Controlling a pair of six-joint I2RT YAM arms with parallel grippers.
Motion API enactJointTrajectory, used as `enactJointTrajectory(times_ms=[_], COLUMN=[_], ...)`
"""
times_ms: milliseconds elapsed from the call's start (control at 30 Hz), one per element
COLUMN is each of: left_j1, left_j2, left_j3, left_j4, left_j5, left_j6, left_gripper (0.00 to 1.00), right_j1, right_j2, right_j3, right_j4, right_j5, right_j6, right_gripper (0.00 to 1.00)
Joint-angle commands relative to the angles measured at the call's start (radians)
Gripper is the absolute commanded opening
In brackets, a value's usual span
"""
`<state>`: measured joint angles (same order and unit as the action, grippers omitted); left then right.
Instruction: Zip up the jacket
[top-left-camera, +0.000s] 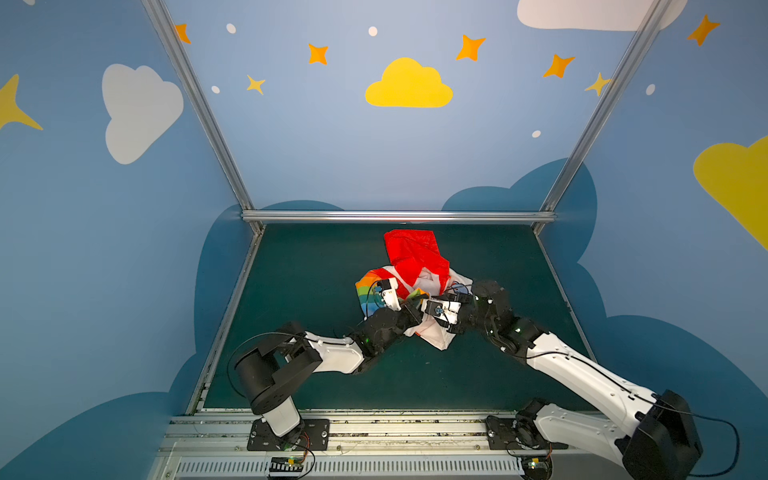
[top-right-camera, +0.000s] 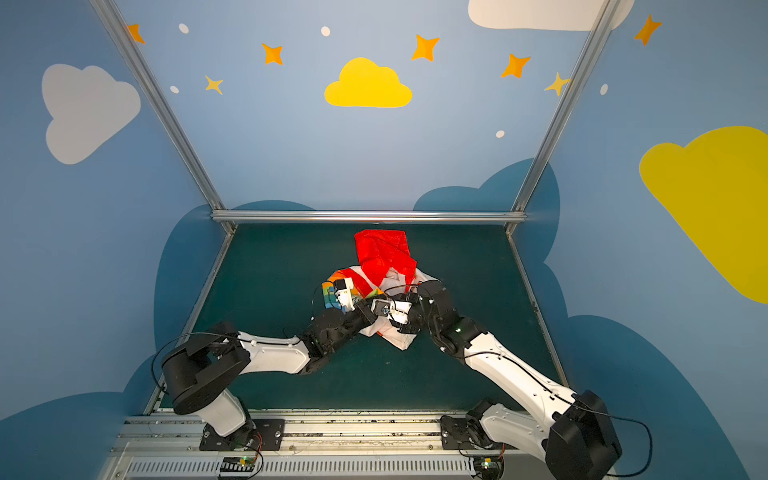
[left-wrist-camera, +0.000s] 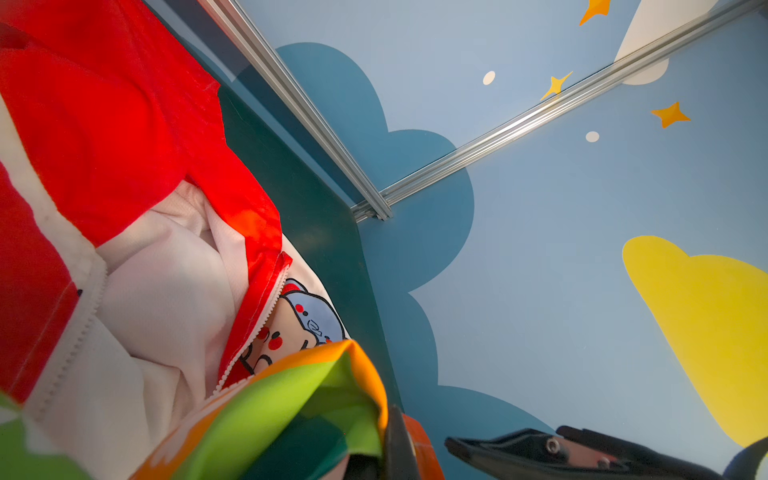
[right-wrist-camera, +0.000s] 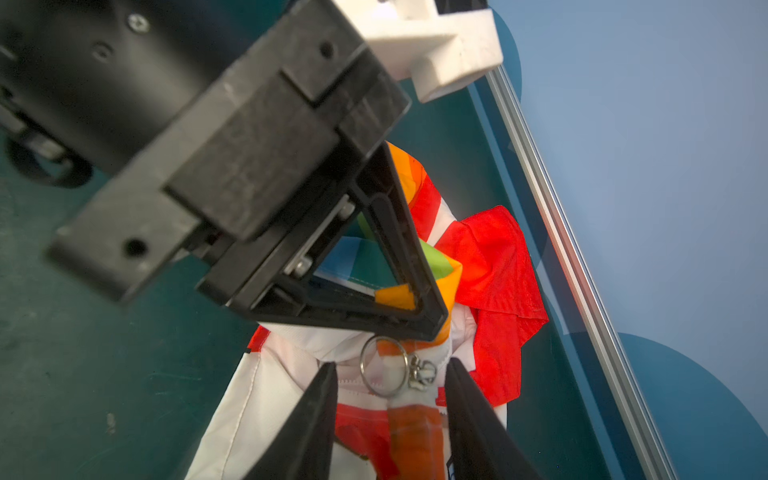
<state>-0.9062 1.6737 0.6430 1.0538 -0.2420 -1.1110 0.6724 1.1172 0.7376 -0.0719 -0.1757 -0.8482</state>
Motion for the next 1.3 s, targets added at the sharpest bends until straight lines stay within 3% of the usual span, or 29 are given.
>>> enactJointTrajectory(times_ms=[0,333,567,767,900,1267], left_j1=[-0.003,-0.003,-0.003,-0.004,-0.005,-0.008], left_j2=[-0.024,-0.022,-0.020,-0.015,-0.014,-0.033], left_j3=[0.000,-0.006,-0.009,-0.010,-0.008,-0.022], left_j4=[0.011,0.022,0.024,0.028,0.030,-0.007], left_j5=[0.002,-0.002,-0.007,-0.007,-0.007,-0.008], left_j6=[-0.004,-0.009,-0.012,-0.014,-0.018,-0.006], left_gripper=[0.03,0.03,0.03,0.03,0.03,0.03], right_j1=[0.010,0.016,0.016,0.016,0.017,-0.002], right_j2=[0.013,0.048,0.049,0.044,0.047,0.052], right_j3=[0.037,0.052,0.062,0.062,0.069,0.059], right_j4=[0.022,0.028,0.016,0.002,-0.011,0.022], right_j5=[0.016,0.028,0.034,0.031,0.036,0.024], right_j6=[-0.015,-0.007,-0.008,0.003,0.008,0.106], right_gripper=[0.43,0.41,0.32,0.18,0.00,0.00])
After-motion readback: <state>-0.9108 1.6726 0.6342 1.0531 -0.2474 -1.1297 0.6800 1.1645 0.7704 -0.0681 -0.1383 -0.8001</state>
